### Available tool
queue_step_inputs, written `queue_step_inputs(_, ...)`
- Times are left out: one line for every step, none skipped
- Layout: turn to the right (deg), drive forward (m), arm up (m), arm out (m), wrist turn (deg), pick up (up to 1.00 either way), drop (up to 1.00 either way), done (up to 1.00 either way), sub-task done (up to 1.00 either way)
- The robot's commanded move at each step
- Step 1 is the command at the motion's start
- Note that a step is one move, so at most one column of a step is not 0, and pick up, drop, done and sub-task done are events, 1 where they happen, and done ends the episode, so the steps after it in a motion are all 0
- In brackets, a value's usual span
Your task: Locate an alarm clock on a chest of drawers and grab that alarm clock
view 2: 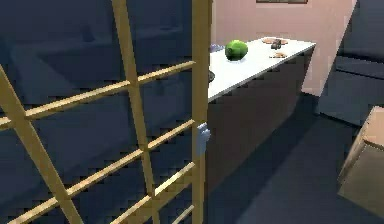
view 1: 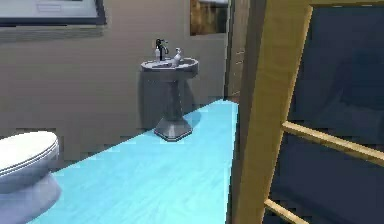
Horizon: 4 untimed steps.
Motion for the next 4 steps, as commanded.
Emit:
queue_step_inputs(-45.0,0.0,0.0,0.0,0.0,0.0,0.0,0.0,0.0)
queue_step_inputs(0.0,0.6,0.0,0.0,0.0,0.0,0.0,0.0,0.0)
queue_step_inputs(45.0,0.0,0.0,0.0,0.0,0.0,0.0,0.0,0.0)
queue_step_inputs(15.0,0.0,0.0,0.0,0.0,0.0,0.0,0.0,0.0)
